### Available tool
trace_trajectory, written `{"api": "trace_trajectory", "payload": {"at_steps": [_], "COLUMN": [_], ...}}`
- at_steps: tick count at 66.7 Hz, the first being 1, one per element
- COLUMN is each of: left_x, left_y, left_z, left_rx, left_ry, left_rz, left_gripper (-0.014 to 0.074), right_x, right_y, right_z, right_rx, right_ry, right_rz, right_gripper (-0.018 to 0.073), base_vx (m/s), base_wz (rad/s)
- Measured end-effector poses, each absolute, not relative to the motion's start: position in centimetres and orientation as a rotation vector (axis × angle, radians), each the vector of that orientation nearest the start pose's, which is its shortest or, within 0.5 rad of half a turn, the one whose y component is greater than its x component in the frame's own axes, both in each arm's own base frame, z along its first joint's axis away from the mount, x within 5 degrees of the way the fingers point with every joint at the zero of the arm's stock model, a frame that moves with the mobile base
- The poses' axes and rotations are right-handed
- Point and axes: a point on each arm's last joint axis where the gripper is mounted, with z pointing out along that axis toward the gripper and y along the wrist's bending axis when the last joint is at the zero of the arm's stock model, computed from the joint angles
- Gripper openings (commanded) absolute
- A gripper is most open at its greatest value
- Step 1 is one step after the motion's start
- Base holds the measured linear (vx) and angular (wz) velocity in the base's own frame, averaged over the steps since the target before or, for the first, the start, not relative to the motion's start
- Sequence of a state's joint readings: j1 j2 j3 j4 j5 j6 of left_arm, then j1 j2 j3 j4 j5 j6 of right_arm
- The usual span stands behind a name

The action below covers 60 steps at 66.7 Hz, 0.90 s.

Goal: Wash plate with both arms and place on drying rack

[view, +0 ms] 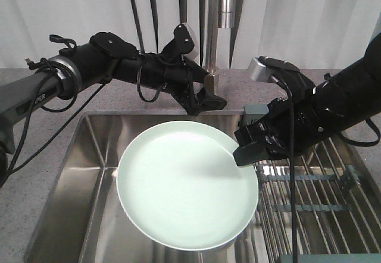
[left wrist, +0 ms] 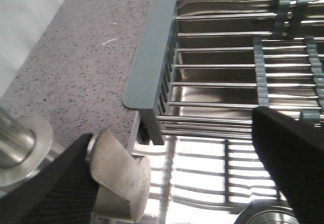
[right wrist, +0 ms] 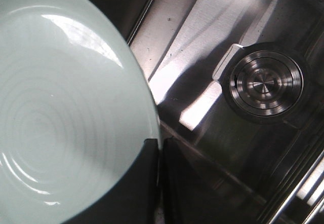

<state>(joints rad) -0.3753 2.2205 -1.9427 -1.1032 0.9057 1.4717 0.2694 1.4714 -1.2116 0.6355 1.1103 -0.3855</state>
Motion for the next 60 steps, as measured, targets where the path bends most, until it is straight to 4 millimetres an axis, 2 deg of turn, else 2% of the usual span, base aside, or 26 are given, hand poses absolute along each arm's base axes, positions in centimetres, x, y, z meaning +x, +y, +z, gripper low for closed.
{"api": "trace_trajectory", "payload": {"at_steps": [25,41,49,60], "left_x": [43.3,43.3,42.9,41.9], "left_y": [-24.2,-24.1,-23.8,-23.0], "left_z": [25.3,25.7,27.1,30.1], "left_rx": [1.423,1.445,1.438,1.389], "left_ry": [1.679,1.671,1.693,1.793], "left_rz": [-0.846,-0.841,-0.826,-0.750], "left_gripper": [0.0590,0.0590,0.0590,0.0590], "right_x": [26.6,26.6,26.6,26.6], "right_y": [12.4,12.4,12.4,12.4], "right_z": [31.5,31.5,31.5,31.5], "right_rx": [-0.602,-0.602,-0.602,-0.602], "right_ry": [2.642,2.642,2.642,2.642], "right_rz": [0.827,0.827,0.827,0.827], "right_gripper": [-0.0008,-0.0008,-0.0008,-0.0008], "base_vx": [0.00,0.00,0.00,0.00], "base_wz": [0.00,0.00,0.00,0.00]}}
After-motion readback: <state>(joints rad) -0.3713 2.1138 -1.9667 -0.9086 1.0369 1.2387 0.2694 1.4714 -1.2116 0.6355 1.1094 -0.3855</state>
